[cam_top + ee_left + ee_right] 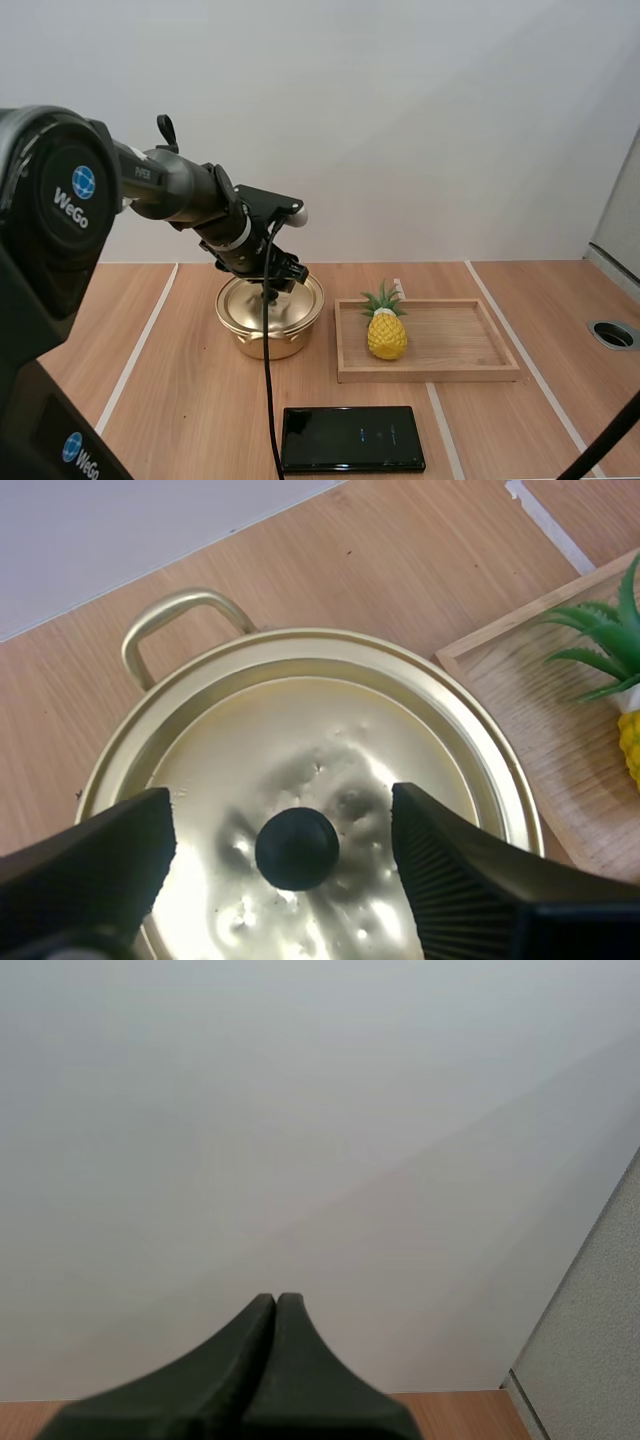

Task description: Open the pot, put the grape inside, and close it

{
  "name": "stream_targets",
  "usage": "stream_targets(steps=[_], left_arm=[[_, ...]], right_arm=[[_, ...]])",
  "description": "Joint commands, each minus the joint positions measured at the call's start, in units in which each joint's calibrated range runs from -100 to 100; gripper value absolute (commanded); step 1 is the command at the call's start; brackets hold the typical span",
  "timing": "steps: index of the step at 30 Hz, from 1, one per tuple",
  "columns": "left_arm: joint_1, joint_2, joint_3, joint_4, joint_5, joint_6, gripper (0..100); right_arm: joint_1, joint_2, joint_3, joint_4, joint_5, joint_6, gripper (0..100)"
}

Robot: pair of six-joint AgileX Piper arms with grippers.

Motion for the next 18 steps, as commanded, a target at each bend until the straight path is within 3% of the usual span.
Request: stream_targets(steps=[1, 11, 18], left_arm=[[0.06, -0.63, -0.44, -0.01, -1.27, 0.16, 100], [0.06, -0.63, -1.77, 1.28, 5.36, -1.98, 100], [0.06, -0.63, -9.85, 6.90, 7.23, -11.42, 100]], right_arm=[[-0.24, -0.84, -0.55, -0.43, 0.00, 0.10, 0], [-0.24, -0.84, -0.55, -0.31, 0.00, 0.10, 0], [-0.24, -0.84, -0.55, -0.42, 0.00, -0.01, 0]])
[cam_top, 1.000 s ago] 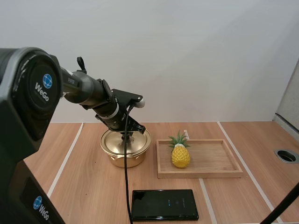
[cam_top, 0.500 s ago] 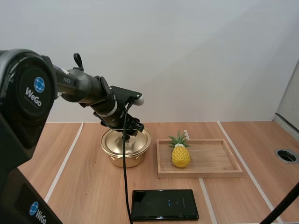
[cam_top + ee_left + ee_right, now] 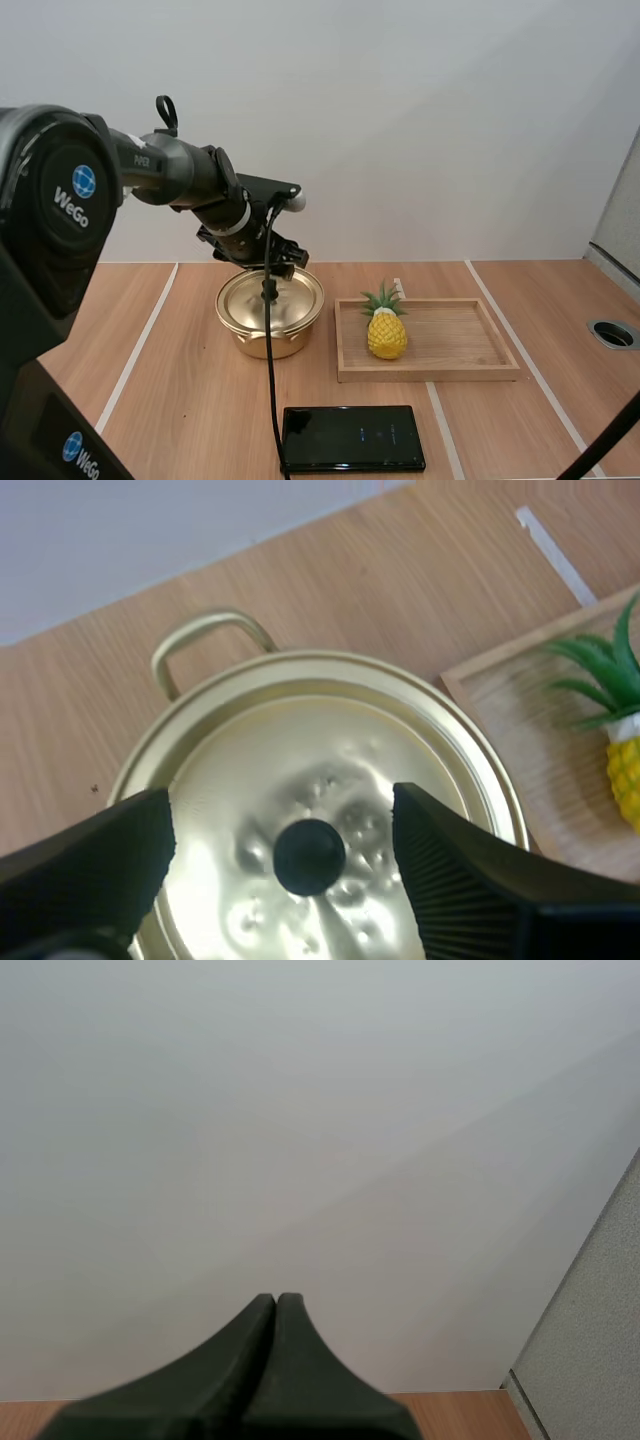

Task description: Open the pot, put the grape inside, and close it

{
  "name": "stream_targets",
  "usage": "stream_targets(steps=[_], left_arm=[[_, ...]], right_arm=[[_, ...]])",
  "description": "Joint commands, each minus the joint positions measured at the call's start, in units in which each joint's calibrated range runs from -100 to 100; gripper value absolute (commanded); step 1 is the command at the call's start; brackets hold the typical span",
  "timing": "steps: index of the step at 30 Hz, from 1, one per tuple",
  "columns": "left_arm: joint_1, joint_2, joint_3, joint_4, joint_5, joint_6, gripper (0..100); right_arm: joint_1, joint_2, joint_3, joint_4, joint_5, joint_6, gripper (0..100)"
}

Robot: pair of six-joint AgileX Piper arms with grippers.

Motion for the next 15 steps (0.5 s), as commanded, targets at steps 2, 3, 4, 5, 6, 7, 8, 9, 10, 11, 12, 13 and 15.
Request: stream_targets(steps=[2, 3, 4, 5, 6, 7, 8, 9, 10, 11, 12, 13, 15], left_arm=[[0.06, -0.63, -6.70, 2.84, 2.26, -3.46, 100], [0.06, -0.91, -8.73, 3.13, 3.38, -3.37, 100], [0.06, -1.21, -10.70, 3.42, 4.11, -3.27, 100], [0.06, -1.67, -12.62, 4.01, 4.42, -3.14, 100], [0.06, -2.29, -14.56, 4.75, 4.71, -3.14, 100], [0.06, -2.84, -16.01, 5.42, 4.71, -3.14, 100], [0.06, -3.64, -17.72, 6.35, 4.83, -3.03, 100], [0.06, -4.44, -19.45, 7.33, 4.83, -3.02, 100], [0.06, -5.17, -20.78, 7.95, 4.83, -3.02, 100], [0.06, -5.91, -22.43, 8.85, 4.83, -3.02, 100], [0.06, -6.65, -24.12, 9.83, 5.03, -3.02, 80], [0.06, -7.20, -25.47, 10.38, 5.50, -3.37, 51], [0.06, -8.91, -28.39, 11.87, 6.63, -4.72, 1]], right_arm=[[-0.24, -0.84, -0.55, -0.54, 0.00, -0.01, 0], [-0.24, -0.84, -0.55, -0.53, 0.00, -0.01, 0], [-0.24, -0.84, -0.55, -0.53, 0.00, -0.01, 0], [-0.24, -0.84, -0.55, -0.53, 0.00, -0.01, 0], [-0.24, -0.84, -0.55, -0.65, 0.00, -0.01, 0], [-0.24, -0.84, -0.55, -0.65, 0.00, -0.01, 0], [-0.24, -0.84, -0.55, -0.65, 0.00, -0.01, 0], [-0.24, -0.84, -0.55, -0.65, 0.00, -0.01, 0], [-0.24, -0.84, -0.55, -0.65, 0.00, -0.01, 0], [-0.24, -0.84, -0.55, -0.65, 0.00, -0.01, 0], [-0.24, -0.84, -0.55, -0.65, 0.00, -0.01, 0], [-0.24, -0.52, -0.55, -0.65, 0.00, -0.01, 0], [-0.24, -0.38, -0.55, -0.65, 0.00, -0.01, 0]])
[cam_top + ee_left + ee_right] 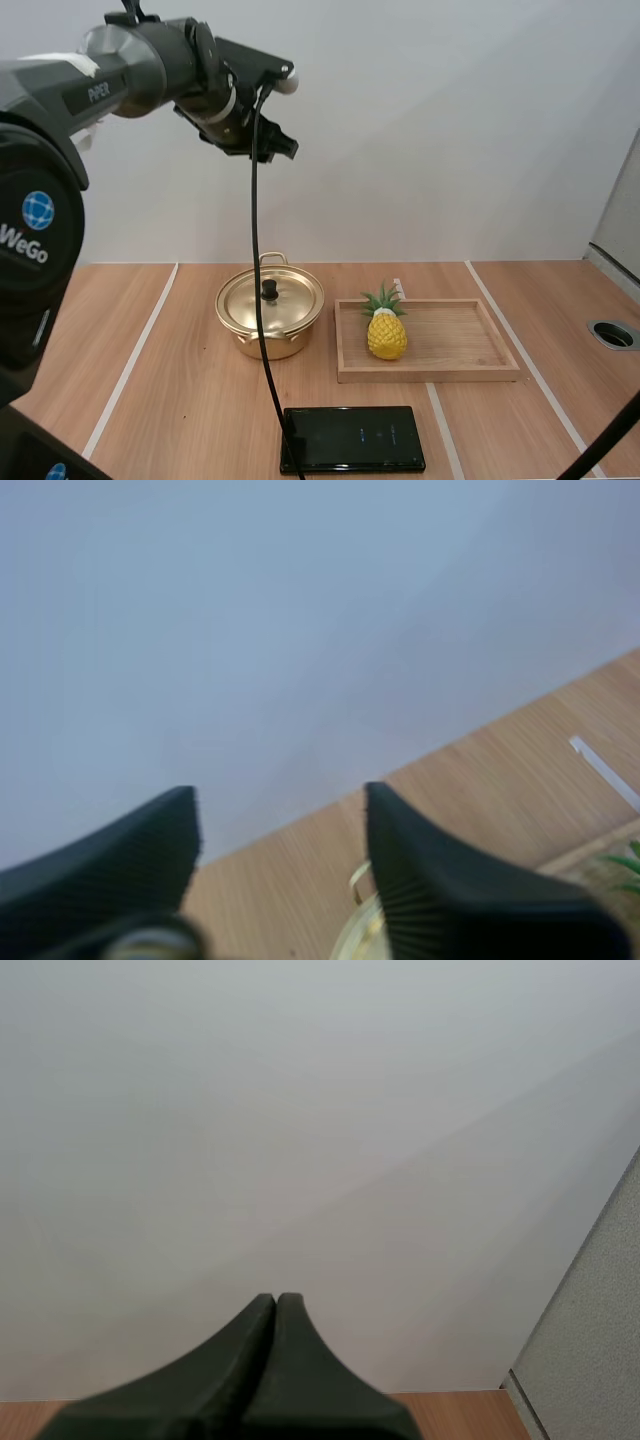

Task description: Open the pot, put the grape inside, and close it

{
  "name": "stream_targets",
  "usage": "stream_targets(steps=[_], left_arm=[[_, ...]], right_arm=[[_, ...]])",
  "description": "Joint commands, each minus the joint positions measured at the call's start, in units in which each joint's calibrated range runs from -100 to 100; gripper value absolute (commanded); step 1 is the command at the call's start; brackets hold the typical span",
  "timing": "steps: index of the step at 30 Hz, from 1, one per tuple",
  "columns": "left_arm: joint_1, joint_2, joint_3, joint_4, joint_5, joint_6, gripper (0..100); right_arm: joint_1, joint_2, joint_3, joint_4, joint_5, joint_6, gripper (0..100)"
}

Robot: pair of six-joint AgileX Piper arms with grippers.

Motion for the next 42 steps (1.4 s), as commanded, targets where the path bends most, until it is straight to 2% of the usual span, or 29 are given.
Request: stream_targets(steps=[1, 8, 16, 25, 33, 42], left_arm=[[0.06, -2.94, -4.44, 2.51, 0.95, -2.26, 2], [0.06, -11.09, -9.91, 3.97, -1.32, -8.48, 2], [0.06, -25.05, -10.26, 4.13, -18.60, -14.88, 2], [0.06, -36.51, -9.96, 4.48, -23.44, -17.01, 2], [0.06, -45.58, -6.10, 6.52, -26.34, -17.01, 2], [0.06, -60.10, 14.19, 6.79, -38.22, -17.01, 2]], right_arm=[[-0.24, -0.22, -0.55, -0.65, 0.00, -0.01, 0], [-0.24, 0.44, -0.55, 0.70, 0.00, -0.01, 0], [-0.24, -1.84, -0.55, 6.41, -9.98, -0.78, 0], [-0.24, -5.25, 0.15, 7.54, -15.69, -1.54, 0], [-0.24, -18.44, 14.24, 8.05, -29.17, -1.54, 0], [-0.24, -30.55, 27.40, 8.05, -34.74, -1.54, 0]])
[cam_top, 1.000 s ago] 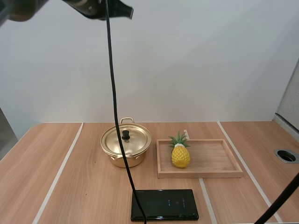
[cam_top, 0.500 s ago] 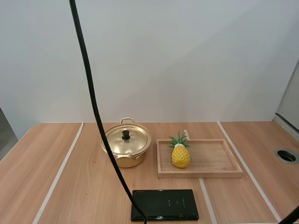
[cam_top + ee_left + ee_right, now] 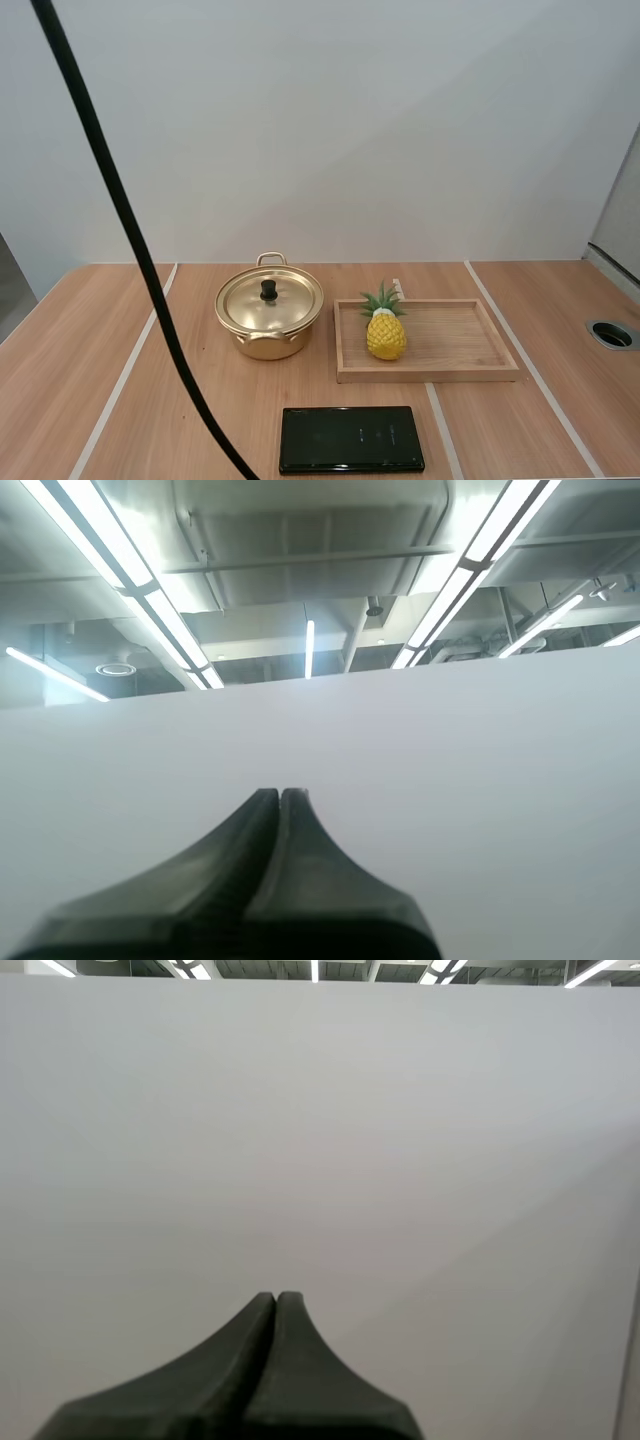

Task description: Open the pot, put the grape inside, and close it

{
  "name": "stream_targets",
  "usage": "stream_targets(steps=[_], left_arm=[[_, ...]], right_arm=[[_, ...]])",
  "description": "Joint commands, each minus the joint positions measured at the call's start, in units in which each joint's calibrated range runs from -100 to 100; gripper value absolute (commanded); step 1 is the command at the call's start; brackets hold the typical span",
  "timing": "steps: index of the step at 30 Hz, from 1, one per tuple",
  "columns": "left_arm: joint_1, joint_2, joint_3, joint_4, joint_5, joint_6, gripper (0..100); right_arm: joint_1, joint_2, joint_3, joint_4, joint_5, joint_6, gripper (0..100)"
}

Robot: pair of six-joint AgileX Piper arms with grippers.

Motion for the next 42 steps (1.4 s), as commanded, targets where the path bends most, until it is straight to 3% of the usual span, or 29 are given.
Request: stream_targets(steps=[1, 8, 16, 23, 34, 42], left_arm=[[0.06, -5.72, 7.36, 0.98, -5.66, -0.72, 2], [0.06, -16.65, 17.02, 1.05, -8.77, -0.72, 2], [0.06, -25.49, 19.79, 1.56, -8.05, -0.72, 2], [2.86, -29.77, 20.80, 1.56, -3.99, -1.91, 2], [3.37, -31.69, 29.92, 1.56, 4.15, -3.34, 2], [4.26, -31.69, 36.62, 2.35, -0.52, -4.82, 2]], right_arm=[[-0.23, -4.07, 3.49, 0.00, -4.75, 0.00, 0], [-0.23, -13.43, 9.72, 1.04, -6.79, 0.00, 0], [-0.23, -23.93, 16.19, 3.24, -6.79, 0.00, 0], [-0.23, -29.64, 19.13, 3.74, -6.79, 0.00, 0], [-0.23, -32.65, 23.71, 4.79, -0.58, 0.00, 0], [-0.34, -32.65, 25.71, 3.79, -1.01, 0.00, 0]])
